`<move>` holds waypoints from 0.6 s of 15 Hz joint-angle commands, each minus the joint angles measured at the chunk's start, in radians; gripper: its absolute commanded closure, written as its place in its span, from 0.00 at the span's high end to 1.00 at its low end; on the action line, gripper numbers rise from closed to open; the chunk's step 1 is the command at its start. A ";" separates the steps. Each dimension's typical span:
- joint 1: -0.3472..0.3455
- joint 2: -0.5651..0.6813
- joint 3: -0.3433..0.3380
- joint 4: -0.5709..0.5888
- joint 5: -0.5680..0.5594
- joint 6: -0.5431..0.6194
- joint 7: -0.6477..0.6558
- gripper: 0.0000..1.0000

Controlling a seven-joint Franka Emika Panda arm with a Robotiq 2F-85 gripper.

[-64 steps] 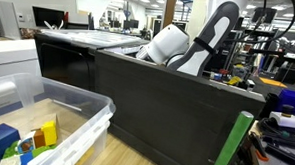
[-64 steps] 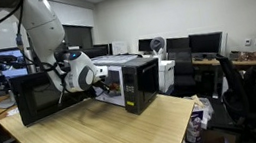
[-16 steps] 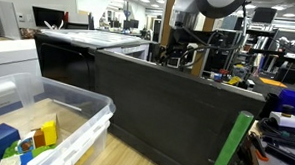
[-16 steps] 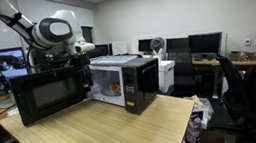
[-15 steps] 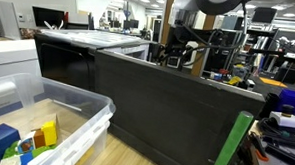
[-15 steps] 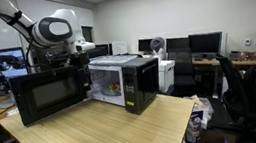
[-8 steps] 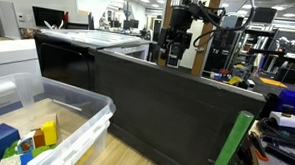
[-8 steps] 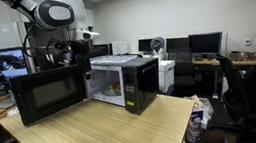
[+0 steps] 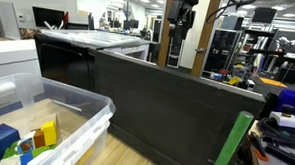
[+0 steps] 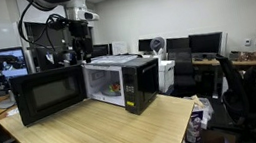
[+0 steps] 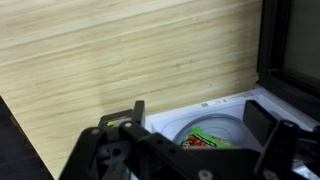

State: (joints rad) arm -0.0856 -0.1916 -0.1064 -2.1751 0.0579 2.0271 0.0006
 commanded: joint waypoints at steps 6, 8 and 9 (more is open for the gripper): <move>0.172 -0.262 0.093 -0.151 0.191 0.062 -0.127 1.00; 0.232 -0.310 0.117 -0.208 0.248 0.104 -0.162 1.00; 0.261 -0.330 0.126 -0.240 0.273 0.133 -0.186 1.00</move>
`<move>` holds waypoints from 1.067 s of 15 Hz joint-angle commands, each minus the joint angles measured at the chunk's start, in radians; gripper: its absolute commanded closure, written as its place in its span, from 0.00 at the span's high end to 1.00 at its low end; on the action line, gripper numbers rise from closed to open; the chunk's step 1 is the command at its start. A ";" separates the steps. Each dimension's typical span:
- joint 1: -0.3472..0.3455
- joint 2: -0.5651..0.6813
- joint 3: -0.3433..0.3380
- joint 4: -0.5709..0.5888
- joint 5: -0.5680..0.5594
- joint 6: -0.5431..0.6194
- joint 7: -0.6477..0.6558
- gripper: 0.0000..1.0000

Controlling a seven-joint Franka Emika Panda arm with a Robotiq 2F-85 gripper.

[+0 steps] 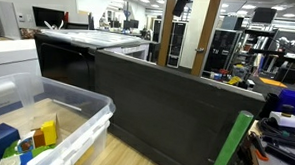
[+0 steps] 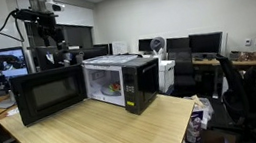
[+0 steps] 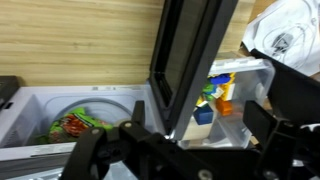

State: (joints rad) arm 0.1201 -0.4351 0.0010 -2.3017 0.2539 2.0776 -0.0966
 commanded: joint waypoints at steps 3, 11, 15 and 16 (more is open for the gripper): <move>0.141 -0.169 0.049 -0.186 0.125 0.103 -0.133 1.00; 0.376 -0.236 0.118 -0.407 0.272 0.324 -0.185 0.50; 0.468 -0.177 0.094 -0.535 0.368 0.529 -0.262 0.23; 0.480 -0.100 0.079 -0.488 0.373 0.576 -0.271 0.16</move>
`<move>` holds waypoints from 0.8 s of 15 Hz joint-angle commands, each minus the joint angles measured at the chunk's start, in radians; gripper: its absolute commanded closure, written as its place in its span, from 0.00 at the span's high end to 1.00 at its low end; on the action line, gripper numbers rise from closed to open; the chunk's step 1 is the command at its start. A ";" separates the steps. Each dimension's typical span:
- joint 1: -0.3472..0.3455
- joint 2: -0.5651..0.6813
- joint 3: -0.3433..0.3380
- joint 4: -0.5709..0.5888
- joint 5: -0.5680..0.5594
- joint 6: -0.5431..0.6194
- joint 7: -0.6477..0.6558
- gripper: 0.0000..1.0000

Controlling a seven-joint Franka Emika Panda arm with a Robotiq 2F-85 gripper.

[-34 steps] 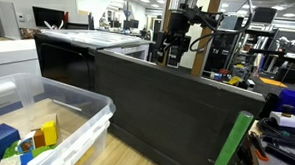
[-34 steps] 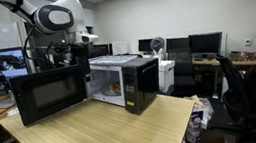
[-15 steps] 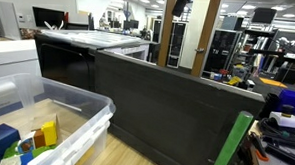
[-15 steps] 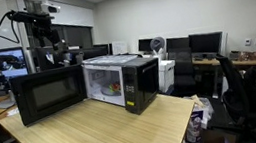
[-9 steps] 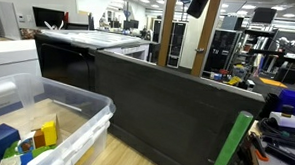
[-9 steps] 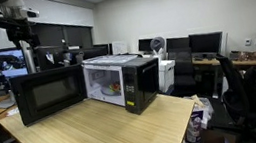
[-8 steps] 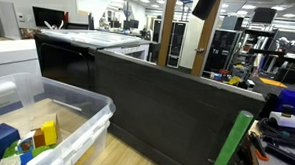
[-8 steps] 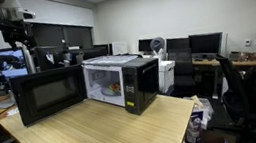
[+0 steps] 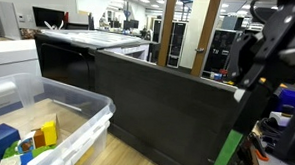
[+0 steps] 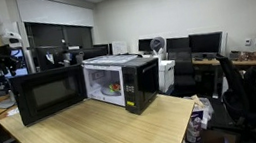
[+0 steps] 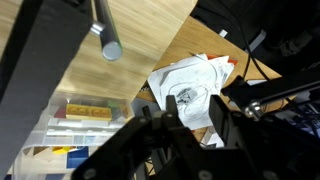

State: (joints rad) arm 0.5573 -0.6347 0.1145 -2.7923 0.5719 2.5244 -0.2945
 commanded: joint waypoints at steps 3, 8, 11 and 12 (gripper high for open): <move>0.045 0.186 -0.062 -0.017 0.065 0.298 -0.034 0.01; -0.088 0.354 -0.060 -0.007 0.001 0.520 0.029 0.00; -0.253 0.452 -0.023 -0.005 -0.068 0.617 0.068 0.00; -0.316 0.479 -0.012 -0.001 -0.101 0.642 0.077 0.00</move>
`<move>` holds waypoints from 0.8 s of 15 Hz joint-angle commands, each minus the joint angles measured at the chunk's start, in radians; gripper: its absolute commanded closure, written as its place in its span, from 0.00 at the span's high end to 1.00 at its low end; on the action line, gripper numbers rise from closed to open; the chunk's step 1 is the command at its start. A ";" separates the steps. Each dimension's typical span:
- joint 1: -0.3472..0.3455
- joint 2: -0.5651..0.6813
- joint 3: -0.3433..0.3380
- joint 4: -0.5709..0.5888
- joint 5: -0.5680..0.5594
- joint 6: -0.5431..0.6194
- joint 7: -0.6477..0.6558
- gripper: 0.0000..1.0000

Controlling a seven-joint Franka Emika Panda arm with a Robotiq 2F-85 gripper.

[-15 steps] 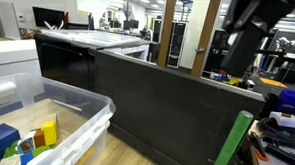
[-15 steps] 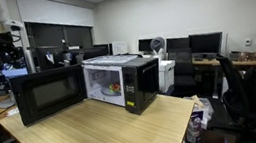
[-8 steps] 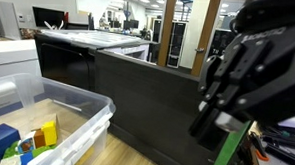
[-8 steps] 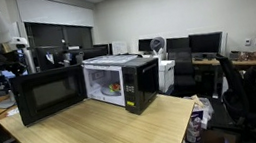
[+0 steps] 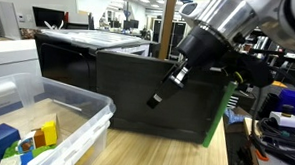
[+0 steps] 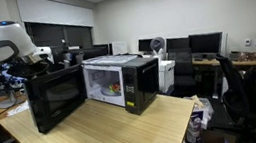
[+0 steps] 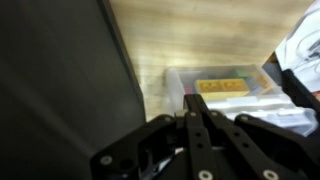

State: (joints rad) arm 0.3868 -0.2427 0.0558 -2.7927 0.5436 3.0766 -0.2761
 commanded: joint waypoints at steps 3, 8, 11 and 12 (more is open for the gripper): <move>-0.352 0.182 0.087 0.003 -0.149 0.200 0.078 0.00; -0.478 0.299 0.035 0.006 -0.019 0.365 -0.025 0.00; -0.467 0.309 0.059 0.049 -0.001 0.422 0.130 0.00; -0.459 0.267 0.048 0.076 0.010 0.380 0.144 0.00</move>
State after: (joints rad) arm -0.0875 0.0624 0.0910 -2.7582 0.5271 3.4573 -0.2169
